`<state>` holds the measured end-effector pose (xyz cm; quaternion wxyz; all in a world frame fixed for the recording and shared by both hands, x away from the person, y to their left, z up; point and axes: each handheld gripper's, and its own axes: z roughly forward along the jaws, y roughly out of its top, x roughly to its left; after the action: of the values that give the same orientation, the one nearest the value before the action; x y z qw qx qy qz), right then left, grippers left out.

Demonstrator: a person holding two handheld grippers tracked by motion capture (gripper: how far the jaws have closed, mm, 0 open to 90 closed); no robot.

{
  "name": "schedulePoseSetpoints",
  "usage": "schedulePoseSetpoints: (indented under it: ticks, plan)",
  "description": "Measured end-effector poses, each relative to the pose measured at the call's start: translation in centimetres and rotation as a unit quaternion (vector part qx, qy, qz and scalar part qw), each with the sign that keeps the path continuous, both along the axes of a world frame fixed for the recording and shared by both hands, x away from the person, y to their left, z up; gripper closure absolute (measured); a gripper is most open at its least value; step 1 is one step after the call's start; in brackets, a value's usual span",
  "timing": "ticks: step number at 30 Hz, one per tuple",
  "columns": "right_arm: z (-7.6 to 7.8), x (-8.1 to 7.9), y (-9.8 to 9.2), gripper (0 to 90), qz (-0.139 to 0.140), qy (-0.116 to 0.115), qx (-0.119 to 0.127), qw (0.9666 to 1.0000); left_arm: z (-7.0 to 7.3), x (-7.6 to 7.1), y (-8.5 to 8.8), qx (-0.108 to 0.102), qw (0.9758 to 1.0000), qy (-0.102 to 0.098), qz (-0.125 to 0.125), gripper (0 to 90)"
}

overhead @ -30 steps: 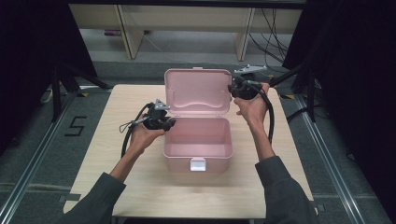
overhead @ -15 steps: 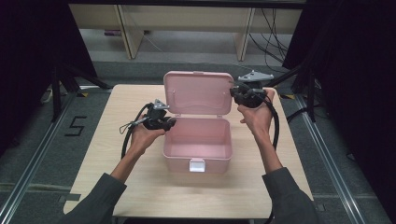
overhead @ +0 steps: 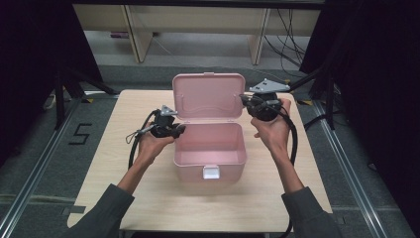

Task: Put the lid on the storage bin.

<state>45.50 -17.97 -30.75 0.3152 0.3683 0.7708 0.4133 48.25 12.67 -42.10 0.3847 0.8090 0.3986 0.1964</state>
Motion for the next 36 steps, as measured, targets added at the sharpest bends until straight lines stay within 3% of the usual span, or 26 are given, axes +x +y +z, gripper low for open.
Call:
schedulePoseSetpoints:
  ticks: [3,5,6,7,8,9,11,13,14,15,16,18,19,23,27,29,36]
  plan:
    - [-0.3,1.0,-1.2,90.0,-0.018,0.019,0.011,0.9996,-0.1,0.0,-0.1,-0.005,1.0,-0.003,0.005,75.9]
    - [-1.2,2.8,-2.2,71.6,-0.039,0.05,0.054,0.9965,0.0,-0.1,0.0,0.007,1.0,-0.004,-0.002,75.9]
    - [-1.8,3.9,-2.5,66.4,-0.041,0.053,0.081,0.9944,0.0,-0.1,-0.2,0.002,1.0,-0.007,0.002,75.9]
    - [-2.0,4.5,-2.5,61.5,-0.04,0.052,0.089,0.9938,0.0,-0.1,-0.2,0.003,1.0,-0.007,0.001,75.9]
    - [-2.2,5.3,-2.4,62.1,-0.037,0.048,0.098,0.9934,0.0,0.0,0.0,0.012,0.9999,-0.004,-0.005,75.8]
    - [-2.3,5.8,-2.2,61.7,-0.037,0.06,0.106,0.9919,0.0,0.0,0.0,0.011,0.9999,-0.004,-0.004,75.8]
    - [-2.7,7.0,-1.7,61.6,-0.035,0.062,0.111,0.9912,0.0,-0.1,-0.2,0.005,1.0,-0.008,0.0,75.8]
    - [-2.9,8.3,-1.0,71.4,-0.04,0.085,0.132,0.9868,0.0,-0.1,-0.1,0.006,1.0,-0.008,-0.001,75.8]
    - [-3.1,8.9,-0.7,78.1,-0.037,0.083,0.126,0.9878,-0.1,0.0,-0.1,0.005,1.0,-0.007,-0.002,75.7]
    - [-3.1,9.2,-0.4,84.9,-0.051,0.082,0.108,0.9894,0.0,0.0,0.0,0.012,0.9999,-0.007,-0.006,75.7]
    - [-3.1,9.3,-0.3,85.9,-0.054,0.079,0.099,0.9905,0.0,0.0,0.0,0.008,0.9999,-0.008,-0.005,75.7]
    - [-3.0,9.1,0.1,86.1,-0.07,0.084,0.094,0.9896,-0.1,0.0,-0.1,0.006,0.9999,-0.009,-0.005,75.7]
    - [-2.9,9.1,0.2,86.1,-0.069,0.076,0.082,0.9914,-0.1,-0.1,-0.1,0.006,0.9999,-0.01,-0.003,75.6]
    - [-2.6,8.3,0.3,86.2,-0.072,0.076,0.082,0.9911,0.0,-0.1,0.0,0.013,0.9998,-0.009,-0.007,75.6]
    - [-2.3,7.7,0.2,86.5,-0.066,0.064,0.074,0.9931,0.0,-0.1,0.0,0.014,0.9998,-0.009,-0.006,75.6]
    - [-2.3,7.3,0.1,86.6,-0.068,0.061,0.079,0.9927,-0.1,-0.1,-0.2,0.004,0.9999,-0.01,0.001,75.6]
    - [-2.0,5.9,-0.2,87.0,-0.063,0.053,0.087,0.9928,-0.1,-0.2,-0.1,0.011,0.9999,-0.012,0.001,75.6]
